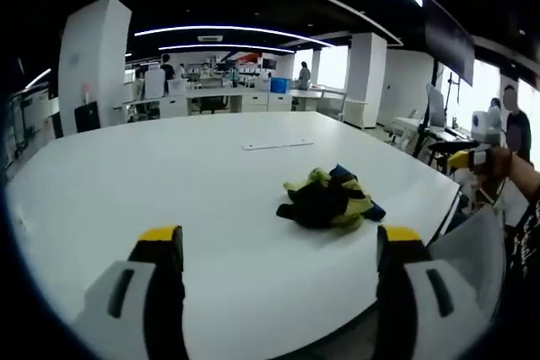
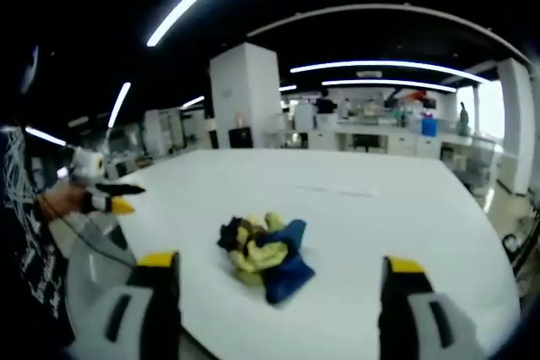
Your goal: Fold the garment on the visible template until the final outline fits inside the template.
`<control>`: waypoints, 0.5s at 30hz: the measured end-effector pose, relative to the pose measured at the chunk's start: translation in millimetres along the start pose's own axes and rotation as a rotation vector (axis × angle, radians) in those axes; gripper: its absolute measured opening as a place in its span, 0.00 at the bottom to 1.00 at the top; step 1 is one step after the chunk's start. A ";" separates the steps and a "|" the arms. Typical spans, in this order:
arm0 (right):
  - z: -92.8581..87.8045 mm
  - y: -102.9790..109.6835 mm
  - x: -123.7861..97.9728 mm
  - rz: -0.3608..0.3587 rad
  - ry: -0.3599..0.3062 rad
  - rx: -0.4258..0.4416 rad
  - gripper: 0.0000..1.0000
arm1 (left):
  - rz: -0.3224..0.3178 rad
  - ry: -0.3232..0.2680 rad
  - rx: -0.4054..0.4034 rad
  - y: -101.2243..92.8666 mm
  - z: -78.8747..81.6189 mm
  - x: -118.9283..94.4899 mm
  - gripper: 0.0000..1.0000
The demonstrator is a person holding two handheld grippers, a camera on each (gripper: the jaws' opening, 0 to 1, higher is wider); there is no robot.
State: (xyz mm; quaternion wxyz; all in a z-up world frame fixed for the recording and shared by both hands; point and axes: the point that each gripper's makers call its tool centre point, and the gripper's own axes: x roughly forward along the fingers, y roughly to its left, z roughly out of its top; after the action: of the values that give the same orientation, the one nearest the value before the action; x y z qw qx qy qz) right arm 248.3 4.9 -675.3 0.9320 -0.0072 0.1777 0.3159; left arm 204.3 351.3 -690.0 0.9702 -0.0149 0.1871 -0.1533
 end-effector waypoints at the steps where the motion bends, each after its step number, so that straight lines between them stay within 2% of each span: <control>1: -0.6 0.0 0.1 0.002 0.003 0.002 0.99 | -0.001 -0.001 -0.001 -0.7 0.3 0.4 0.92; 15: -2.7 3.0 4.2 0.011 0.020 -0.013 0.99 | -0.019 -0.008 -0.018 -3.7 2.1 0.6 0.91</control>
State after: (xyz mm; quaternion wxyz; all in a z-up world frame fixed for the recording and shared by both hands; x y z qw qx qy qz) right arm 248.8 9.4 -679.0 0.9284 -0.0156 0.1849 0.3220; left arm 204.5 347.5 -688.0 0.9692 -0.0262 0.1845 -0.1607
